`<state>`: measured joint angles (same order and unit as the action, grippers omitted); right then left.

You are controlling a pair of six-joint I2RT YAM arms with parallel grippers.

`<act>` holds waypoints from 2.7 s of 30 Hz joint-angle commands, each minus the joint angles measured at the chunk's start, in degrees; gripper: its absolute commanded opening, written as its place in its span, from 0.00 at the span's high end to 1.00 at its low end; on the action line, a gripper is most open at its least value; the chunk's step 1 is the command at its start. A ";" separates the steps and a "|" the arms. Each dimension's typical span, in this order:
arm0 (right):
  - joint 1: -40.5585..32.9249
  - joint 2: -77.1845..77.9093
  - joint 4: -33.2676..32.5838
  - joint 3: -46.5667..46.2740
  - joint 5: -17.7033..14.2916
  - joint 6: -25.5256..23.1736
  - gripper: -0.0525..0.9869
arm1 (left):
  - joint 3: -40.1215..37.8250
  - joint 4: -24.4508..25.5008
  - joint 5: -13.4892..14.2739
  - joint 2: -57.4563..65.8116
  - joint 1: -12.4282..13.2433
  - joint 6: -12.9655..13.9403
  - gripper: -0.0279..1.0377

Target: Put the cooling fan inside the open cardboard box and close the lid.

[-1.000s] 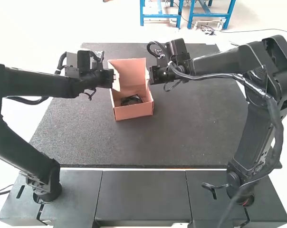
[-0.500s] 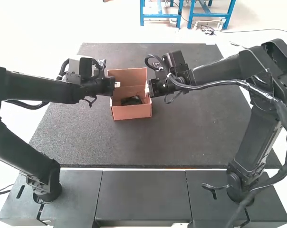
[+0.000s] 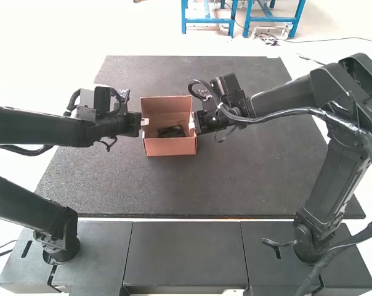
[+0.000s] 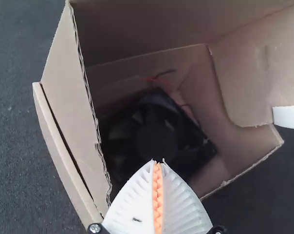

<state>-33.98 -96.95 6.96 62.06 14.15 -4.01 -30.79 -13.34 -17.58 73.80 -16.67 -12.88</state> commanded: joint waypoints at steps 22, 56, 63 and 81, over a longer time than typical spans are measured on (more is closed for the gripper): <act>-2.94 3.26 3.76 -3.00 -0.79 -1.70 0.29 | -1.38 -0.19 -8.52 -9.90 0.14 -0.83 0.94; -2.85 28.48 -18.39 -1.51 0.53 -0.30 0.07 | -13.51 -18.65 -8.34 10.49 -6.80 -11.64 0.94; -2.59 29.71 -18.91 -2.12 2.11 -1.53 0.07 | -11.84 -13.20 -8.43 10.93 -7.86 -7.59 0.94; -2.50 29.71 -19.09 -4.93 4.13 -1.53 0.07 | -9.56 -13.55 -8.52 8.38 -10.05 -7.51 0.94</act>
<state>-36.36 -68.93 -12.34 58.13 16.97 -4.99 -38.72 -26.33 -26.15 84.75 -26.44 -20.82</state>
